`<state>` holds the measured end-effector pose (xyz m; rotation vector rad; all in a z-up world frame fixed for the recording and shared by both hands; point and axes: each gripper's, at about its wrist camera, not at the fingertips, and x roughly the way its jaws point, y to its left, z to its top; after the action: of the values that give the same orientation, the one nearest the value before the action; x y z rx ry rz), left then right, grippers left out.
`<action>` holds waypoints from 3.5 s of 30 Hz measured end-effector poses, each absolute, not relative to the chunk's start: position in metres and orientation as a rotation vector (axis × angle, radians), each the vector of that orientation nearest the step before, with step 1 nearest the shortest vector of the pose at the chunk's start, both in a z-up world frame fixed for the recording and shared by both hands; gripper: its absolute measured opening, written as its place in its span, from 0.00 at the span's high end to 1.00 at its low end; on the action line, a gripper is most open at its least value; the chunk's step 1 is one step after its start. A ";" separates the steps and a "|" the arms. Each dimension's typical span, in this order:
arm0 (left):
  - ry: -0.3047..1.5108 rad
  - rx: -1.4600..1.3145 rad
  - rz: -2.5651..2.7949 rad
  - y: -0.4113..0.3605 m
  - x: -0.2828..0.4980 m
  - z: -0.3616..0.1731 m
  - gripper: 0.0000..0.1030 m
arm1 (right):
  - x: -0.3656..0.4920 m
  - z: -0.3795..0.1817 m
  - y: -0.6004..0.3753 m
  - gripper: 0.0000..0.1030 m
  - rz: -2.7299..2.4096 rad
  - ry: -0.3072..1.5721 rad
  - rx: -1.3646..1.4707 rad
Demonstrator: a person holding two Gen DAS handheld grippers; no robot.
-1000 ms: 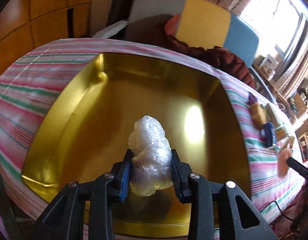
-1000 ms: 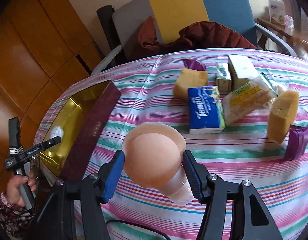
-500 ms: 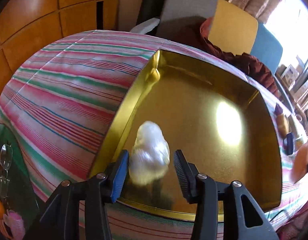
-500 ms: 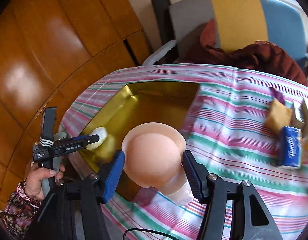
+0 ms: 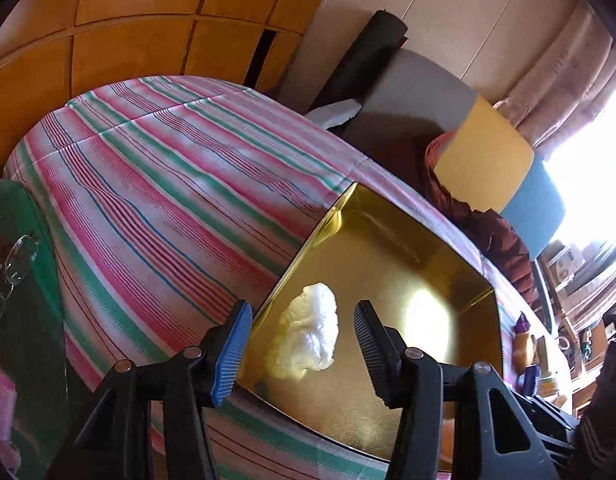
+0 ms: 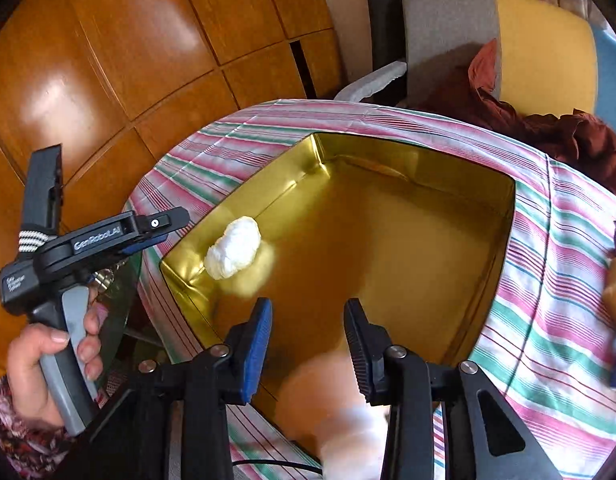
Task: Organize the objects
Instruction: 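Carry the white bag into the gold tray with the left tool while the right tool drops the puff there, then move the right tool to the purple wrapped packet and grasp it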
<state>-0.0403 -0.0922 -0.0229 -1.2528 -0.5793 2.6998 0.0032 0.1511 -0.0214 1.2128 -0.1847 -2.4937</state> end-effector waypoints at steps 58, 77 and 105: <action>-0.142 -1.137 2.253 0.093 0.043 -0.017 0.44 | 0.086 -0.010 0.328 0.25 -3.052 -0.247 1.395; 0.152 -1.153 2.029 0.185 0.088 -0.034 0.43 | 0.159 -0.039 0.525 0.17 -3.228 -0.514 1.754; 0.230 -1.243 1.902 0.273 0.077 -0.056 0.43 | 0.162 -0.074 0.568 0.52 -3.013 -0.951 1.783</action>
<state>0.0765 0.2729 -0.0556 -1.2429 0.2299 1.9018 0.1621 0.5685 -0.0742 1.7833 -0.9512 -3.0130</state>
